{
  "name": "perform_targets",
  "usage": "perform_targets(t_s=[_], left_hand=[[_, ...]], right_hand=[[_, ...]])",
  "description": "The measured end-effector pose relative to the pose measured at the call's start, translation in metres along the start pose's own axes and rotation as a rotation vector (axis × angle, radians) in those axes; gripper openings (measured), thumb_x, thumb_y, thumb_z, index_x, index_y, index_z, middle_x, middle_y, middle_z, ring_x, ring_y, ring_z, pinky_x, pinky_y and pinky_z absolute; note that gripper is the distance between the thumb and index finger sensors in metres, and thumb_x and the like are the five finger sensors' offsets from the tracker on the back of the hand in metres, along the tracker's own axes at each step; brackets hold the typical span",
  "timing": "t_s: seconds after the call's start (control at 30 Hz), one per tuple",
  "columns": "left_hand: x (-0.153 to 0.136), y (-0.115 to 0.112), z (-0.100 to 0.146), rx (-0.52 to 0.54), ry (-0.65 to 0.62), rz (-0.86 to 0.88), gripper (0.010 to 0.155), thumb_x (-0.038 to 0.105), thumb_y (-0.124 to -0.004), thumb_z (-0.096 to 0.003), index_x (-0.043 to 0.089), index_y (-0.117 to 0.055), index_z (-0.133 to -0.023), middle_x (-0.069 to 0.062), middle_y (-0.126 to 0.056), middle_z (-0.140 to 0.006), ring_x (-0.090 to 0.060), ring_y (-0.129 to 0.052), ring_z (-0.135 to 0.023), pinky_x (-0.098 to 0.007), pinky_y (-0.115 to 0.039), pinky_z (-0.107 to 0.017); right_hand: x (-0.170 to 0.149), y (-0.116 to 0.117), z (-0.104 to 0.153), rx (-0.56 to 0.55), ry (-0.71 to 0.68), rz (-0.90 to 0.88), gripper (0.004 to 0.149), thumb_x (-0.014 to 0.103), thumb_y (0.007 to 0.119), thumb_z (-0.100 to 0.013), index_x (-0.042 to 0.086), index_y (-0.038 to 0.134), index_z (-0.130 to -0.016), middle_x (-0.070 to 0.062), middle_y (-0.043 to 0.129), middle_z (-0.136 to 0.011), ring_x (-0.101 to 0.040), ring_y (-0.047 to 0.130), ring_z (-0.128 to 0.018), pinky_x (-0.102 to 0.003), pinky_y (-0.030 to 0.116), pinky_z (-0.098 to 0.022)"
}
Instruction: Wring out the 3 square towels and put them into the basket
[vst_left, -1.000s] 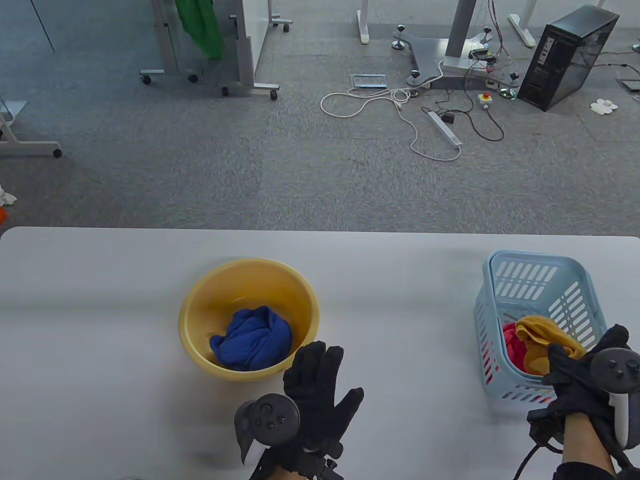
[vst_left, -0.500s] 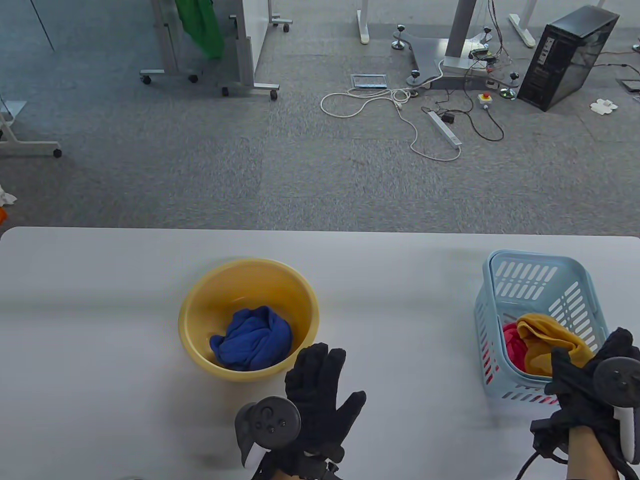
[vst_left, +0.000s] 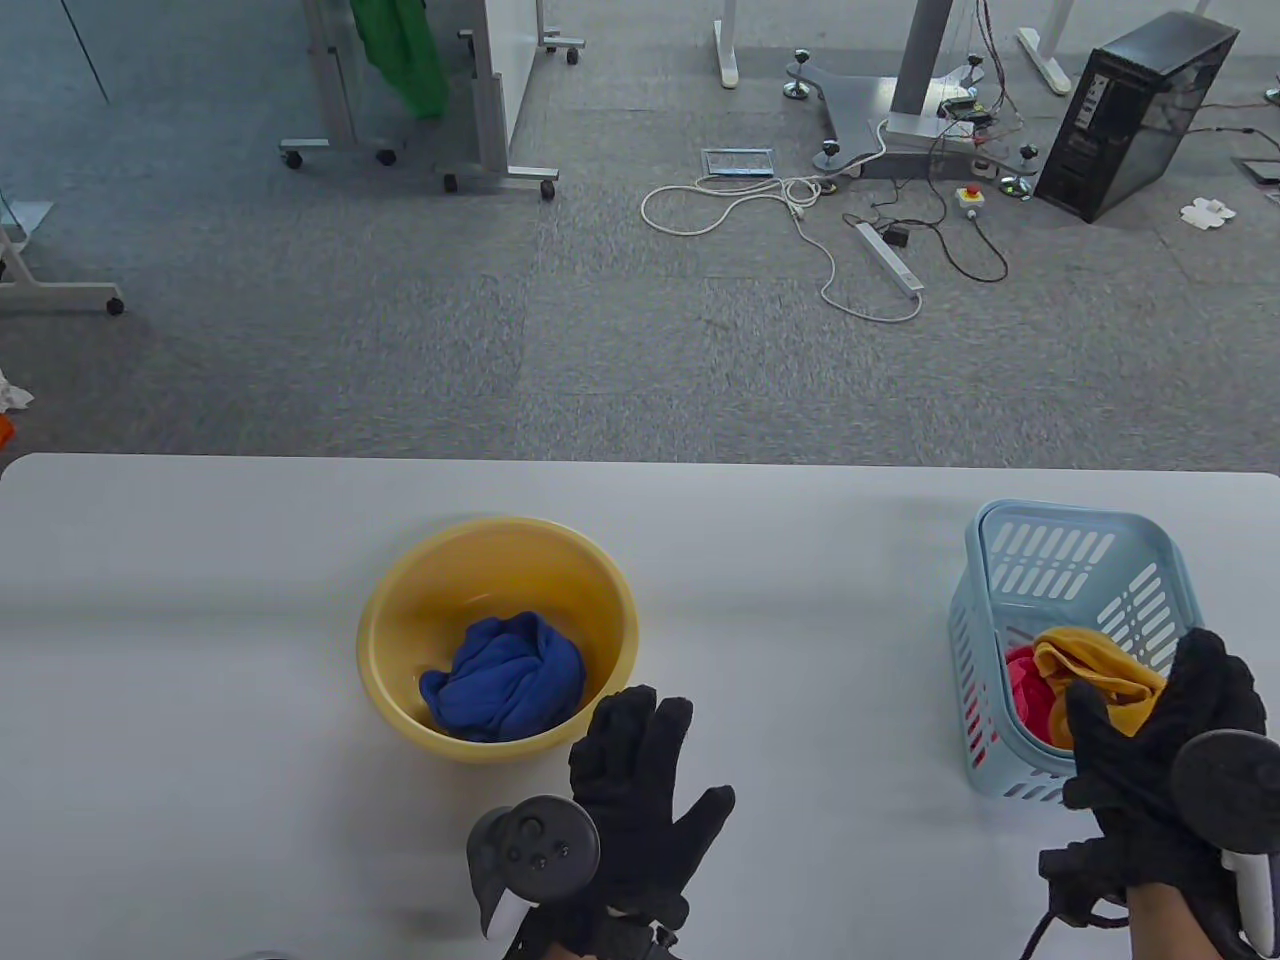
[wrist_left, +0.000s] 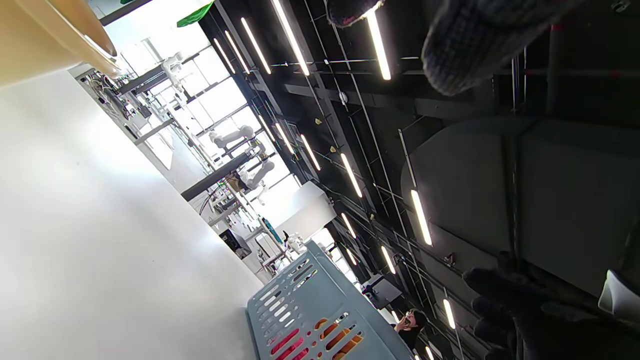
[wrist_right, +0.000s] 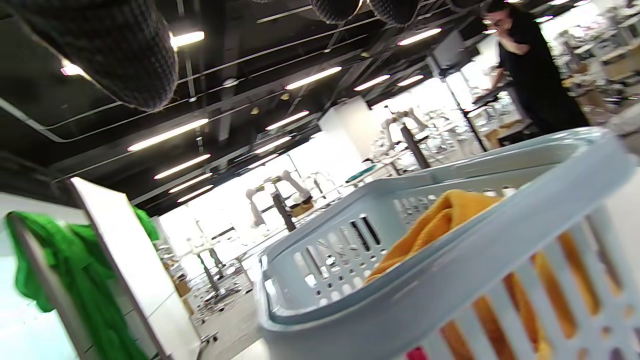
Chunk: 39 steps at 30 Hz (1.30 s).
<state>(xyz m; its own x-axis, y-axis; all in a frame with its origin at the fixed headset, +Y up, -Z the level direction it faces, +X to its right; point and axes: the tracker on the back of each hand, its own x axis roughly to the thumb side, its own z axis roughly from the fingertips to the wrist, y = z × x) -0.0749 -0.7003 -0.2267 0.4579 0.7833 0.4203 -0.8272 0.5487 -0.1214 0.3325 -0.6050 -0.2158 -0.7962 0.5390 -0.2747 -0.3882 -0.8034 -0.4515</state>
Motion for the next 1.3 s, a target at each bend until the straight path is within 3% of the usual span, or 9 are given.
perform_targets(t_s=[0.27,0.57,0.87,1.3], left_hand=[[-0.001,-0.002,0.000,-0.007,0.007,-0.014,0.081,0.058,-0.079,-0.0565,0.027,-0.038,-0.119,-0.018,-0.021,-0.120,-0.048,-0.015,-0.111,-0.078,-0.016,-0.065],[-0.001,-0.006,0.000,-0.030,0.013,-0.053,0.084,0.056,-0.085,-0.0550,0.026,-0.039,-0.119,-0.019,-0.022,-0.120,-0.048,-0.014,-0.110,-0.078,-0.016,-0.065],[-0.006,-0.009,-0.001,-0.045,0.015,-0.063,0.084,0.058,-0.084,-0.0546,0.027,-0.040,-0.119,-0.018,-0.022,-0.120,-0.048,-0.014,-0.111,-0.078,-0.016,-0.064],[-0.013,-0.015,-0.001,-0.066,0.025,-0.133,0.083,0.058,-0.083,-0.0546,0.028,-0.041,-0.119,-0.018,-0.023,-0.120,-0.048,-0.015,-0.111,-0.078,-0.015,-0.065]], right_hand=[[0.039,0.029,0.022,0.080,-0.193,0.012,0.098,0.054,0.086,-0.050,0.018,0.021,-0.112,-0.024,0.022,-0.114,-0.057,0.026,-0.102,-0.073,0.030,-0.073],[0.066,0.082,0.063,0.224,-0.362,0.025,0.096,0.054,0.087,-0.049,0.018,0.025,-0.113,-0.024,0.020,-0.114,-0.058,0.022,-0.102,-0.075,0.027,-0.072],[0.076,0.119,0.086,0.301,-0.411,0.001,0.097,0.055,0.087,-0.049,0.018,0.026,-0.114,-0.024,0.017,-0.115,-0.059,0.021,-0.102,-0.077,0.024,-0.070],[0.067,0.154,0.103,0.289,-0.374,-0.089,0.096,0.055,0.089,-0.049,0.017,0.029,-0.115,-0.024,0.023,-0.116,-0.058,0.025,-0.104,-0.078,0.026,-0.070]])
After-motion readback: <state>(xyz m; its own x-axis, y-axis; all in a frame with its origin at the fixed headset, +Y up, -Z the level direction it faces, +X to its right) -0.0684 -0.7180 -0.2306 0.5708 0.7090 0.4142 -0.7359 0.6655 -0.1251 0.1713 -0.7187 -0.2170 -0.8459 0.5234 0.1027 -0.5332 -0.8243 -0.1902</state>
